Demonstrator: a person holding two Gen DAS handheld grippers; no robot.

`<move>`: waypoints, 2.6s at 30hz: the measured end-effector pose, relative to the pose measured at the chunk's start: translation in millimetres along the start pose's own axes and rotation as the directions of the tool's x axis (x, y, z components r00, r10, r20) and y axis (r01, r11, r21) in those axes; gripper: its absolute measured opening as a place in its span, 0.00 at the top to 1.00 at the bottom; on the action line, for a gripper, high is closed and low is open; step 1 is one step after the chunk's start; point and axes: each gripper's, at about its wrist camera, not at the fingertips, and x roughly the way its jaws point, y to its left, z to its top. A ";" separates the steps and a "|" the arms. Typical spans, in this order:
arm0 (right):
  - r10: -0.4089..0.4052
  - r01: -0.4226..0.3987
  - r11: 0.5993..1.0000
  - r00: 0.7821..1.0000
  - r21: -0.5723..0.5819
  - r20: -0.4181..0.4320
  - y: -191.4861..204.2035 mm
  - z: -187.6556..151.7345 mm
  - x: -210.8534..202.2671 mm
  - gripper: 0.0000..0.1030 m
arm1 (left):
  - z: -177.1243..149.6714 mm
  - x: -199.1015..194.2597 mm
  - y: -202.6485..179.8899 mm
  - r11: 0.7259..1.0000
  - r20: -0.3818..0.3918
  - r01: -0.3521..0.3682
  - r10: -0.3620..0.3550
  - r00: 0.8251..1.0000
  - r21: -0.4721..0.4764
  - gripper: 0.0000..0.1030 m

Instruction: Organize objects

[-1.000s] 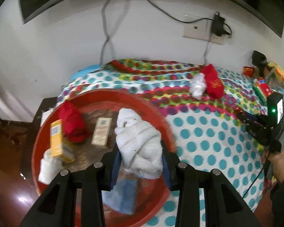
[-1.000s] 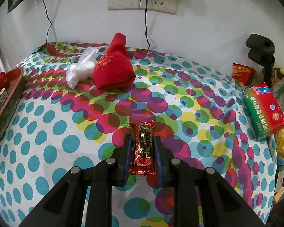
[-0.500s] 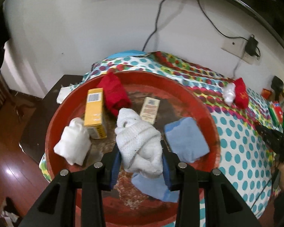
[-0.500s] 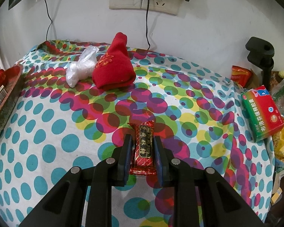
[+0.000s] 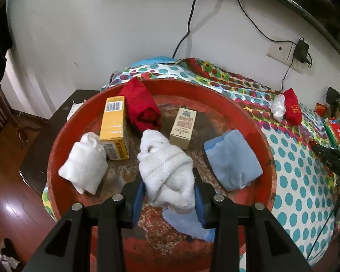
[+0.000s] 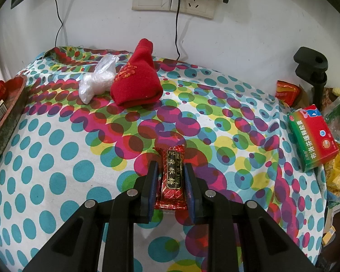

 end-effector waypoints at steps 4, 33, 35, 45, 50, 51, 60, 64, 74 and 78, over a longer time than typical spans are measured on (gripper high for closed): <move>-0.010 0.010 1.000 1.000 -0.008 0.002 -2.4 -1.6 -2.7 0.78 | 0.3 -0.3 5.1 1.000 0.001 0.010 -0.010 1.000 -0.012 0.62; -0.032 0.033 0.999 0.999 -0.026 0.004 2.4 -2.8 -3.3 0.78 | 4.1 -2.8 23.3 0.998 -0.007 -0.030 0.030 1.000 -0.052 0.39; -0.030 0.030 0.999 1.000 -0.024 0.003 3.6 -2.1 -2.8 0.78 | 3.9 -3.7 22.5 0.998 -0.001 -0.030 0.030 1.000 -0.048 0.39; -0.046 0.046 0.999 0.999 -0.026 0.001 8.9 0.5 -0.8 0.81 | 2.1 0.9 19.2 0.999 -0.011 -0.026 0.025 1.000 -0.022 0.39; -0.049 0.049 0.999 0.999 -0.004 -0.022 7.8 2.1 -0.9 0.82 | 1.0 4.4 17.9 1.000 -0.027 -0.014 0.014 1.000 -0.014 0.39; -0.046 0.046 0.999 0.999 -0.003 -0.028 8.6 1.9 -1.8 0.82 | 0.8 4.6 17.1 1.000 -0.028 -0.012 0.012 1.000 -0.009 0.39; -0.011 0.011 1.000 1.000 0.003 -0.019 25.9 1.8 -19.4 0.82 | 1.1 3.4 15.5 1.000 -0.028 -0.003 0.003 1.000 -0.003 0.39; 0.016 -0.016 1.000 1.000 -0.014 -0.004 40.6 4.9 -31.0 0.82 | 2.0 1.5 15.7 1.000 -0.022 0.002 -0.002 1.000 -0.001 0.39; 0.128 -0.126 0.989 0.992 -0.082 0.017 99.7 14.7 -59.2 0.82 | 4.0 -0.7 21.6 1.000 -0.014 -0.010 0.010 1.000 -0.012 0.39; 0.179 -0.175 0.978 0.983 -0.114 0.029 125.6 18.1 -73.2 0.82 | 6.3 -4.4 28.3 0.999 -0.001 -0.003 0.003 1.000 -0.035 0.39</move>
